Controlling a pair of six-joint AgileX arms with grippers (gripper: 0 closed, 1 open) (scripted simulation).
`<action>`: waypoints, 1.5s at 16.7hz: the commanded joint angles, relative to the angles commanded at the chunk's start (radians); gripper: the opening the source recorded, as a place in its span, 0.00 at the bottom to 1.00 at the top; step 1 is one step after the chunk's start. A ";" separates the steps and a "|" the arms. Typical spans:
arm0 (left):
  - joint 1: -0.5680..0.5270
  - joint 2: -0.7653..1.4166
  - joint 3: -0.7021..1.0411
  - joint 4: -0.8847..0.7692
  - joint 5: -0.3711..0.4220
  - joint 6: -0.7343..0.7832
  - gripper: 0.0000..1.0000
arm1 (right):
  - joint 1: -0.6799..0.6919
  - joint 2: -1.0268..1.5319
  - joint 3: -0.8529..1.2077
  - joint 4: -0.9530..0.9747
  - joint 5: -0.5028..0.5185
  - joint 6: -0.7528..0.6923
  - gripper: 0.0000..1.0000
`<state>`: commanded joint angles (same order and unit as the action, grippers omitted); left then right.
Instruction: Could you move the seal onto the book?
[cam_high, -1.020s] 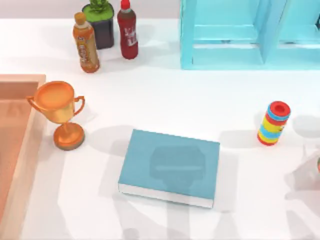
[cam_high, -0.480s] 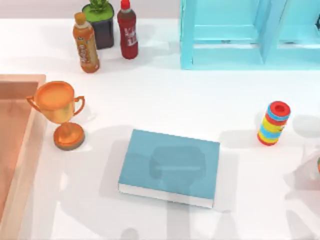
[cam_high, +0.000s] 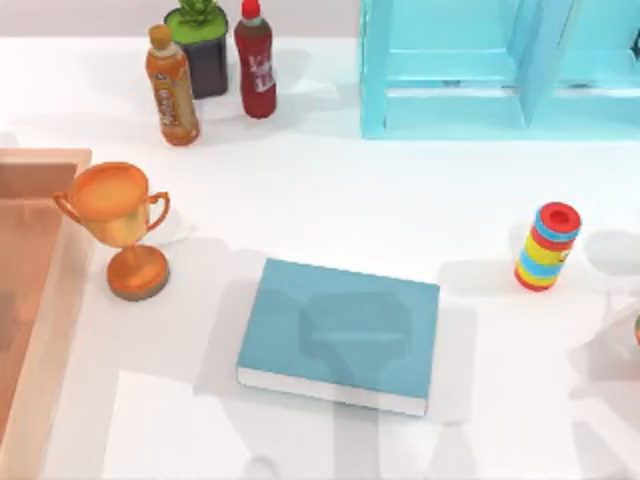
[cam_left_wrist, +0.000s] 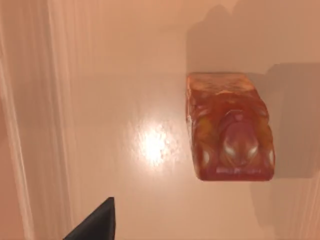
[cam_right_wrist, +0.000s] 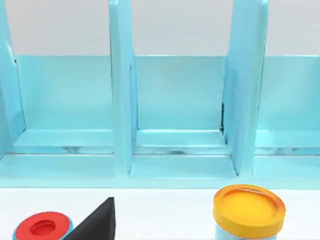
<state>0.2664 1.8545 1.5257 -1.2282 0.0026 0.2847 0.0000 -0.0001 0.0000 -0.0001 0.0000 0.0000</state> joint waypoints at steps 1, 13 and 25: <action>0.000 0.010 0.008 -0.009 0.000 0.003 1.00 | 0.000 0.000 0.000 0.000 0.000 0.000 1.00; 0.000 0.067 -0.145 0.207 0.001 0.004 1.00 | 0.000 0.000 0.000 0.000 0.000 0.000 1.00; 0.002 0.115 -0.260 0.365 0.001 0.007 0.77 | 0.000 0.000 0.000 0.000 0.000 0.000 1.00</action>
<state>0.2689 1.9698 1.2658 -0.8628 0.0035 0.2917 0.0000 -0.0001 0.0000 -0.0001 0.0000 0.0000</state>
